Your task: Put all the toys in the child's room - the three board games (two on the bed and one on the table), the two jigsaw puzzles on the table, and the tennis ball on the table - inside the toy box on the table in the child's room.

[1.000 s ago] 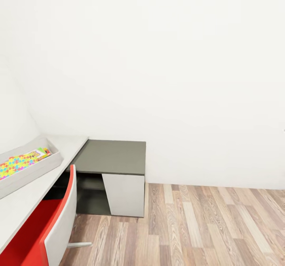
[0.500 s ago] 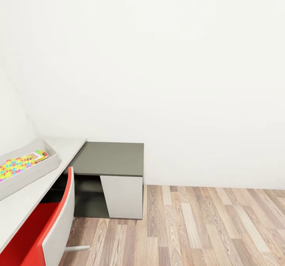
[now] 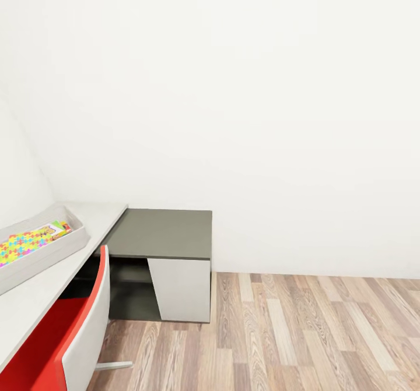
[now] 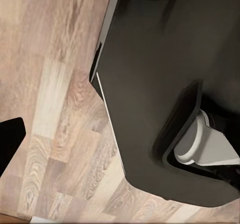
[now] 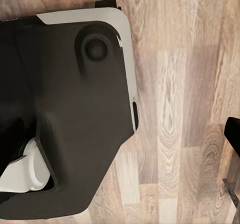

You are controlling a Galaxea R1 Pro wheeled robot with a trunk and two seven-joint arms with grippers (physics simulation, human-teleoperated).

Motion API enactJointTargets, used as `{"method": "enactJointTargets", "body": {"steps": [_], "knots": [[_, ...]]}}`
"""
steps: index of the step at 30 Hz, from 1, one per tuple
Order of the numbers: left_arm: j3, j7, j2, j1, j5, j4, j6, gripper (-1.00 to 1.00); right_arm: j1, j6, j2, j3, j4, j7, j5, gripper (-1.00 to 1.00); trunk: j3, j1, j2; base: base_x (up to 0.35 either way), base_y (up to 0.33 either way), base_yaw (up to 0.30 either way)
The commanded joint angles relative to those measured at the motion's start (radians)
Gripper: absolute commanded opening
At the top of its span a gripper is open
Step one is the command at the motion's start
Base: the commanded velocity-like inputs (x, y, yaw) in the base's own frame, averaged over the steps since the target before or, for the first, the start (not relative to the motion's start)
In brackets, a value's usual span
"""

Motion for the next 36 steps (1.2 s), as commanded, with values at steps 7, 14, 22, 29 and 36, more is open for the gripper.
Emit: {"method": "enactJointTargets", "body": {"steps": [7,14,22,29,36], "knots": [[-0.009,0.006,0.001,0.004,0.009,-0.005,0.007,1.00,0.001,0.004,0.000,0.002,-0.001,0.002,-0.001,1.00,-0.002,0.001,-0.002,0.000,0.000,0.000],[-0.008,0.006,0.000,0.005,0.009,-0.005,0.007,1.00,0.001,0.003,0.000,0.002,-0.001,0.002,-0.001,1.00,-0.002,0.001,-0.002,0.000,0.000,0.000],[-0.008,0.006,0.001,0.005,0.008,-0.005,0.007,1.00,0.001,0.003,0.000,0.002,-0.001,0.002,0.000,1.00,-0.002,0.001,-0.002,0.000,0.000,0.000],[-0.008,0.006,0.001,0.005,0.008,-0.005,0.007,1.00,0.002,0.003,0.000,0.002,-0.001,0.002,-0.001,1.00,-0.002,0.001,-0.002,0.000,0.000,0.000],[-0.008,0.006,0.001,0.005,0.007,-0.005,0.007,1.00,0.001,0.003,0.000,0.003,-0.001,0.002,0.000,1.00,-0.002,0.001,-0.002,0.000,0.000,0.000]]}}
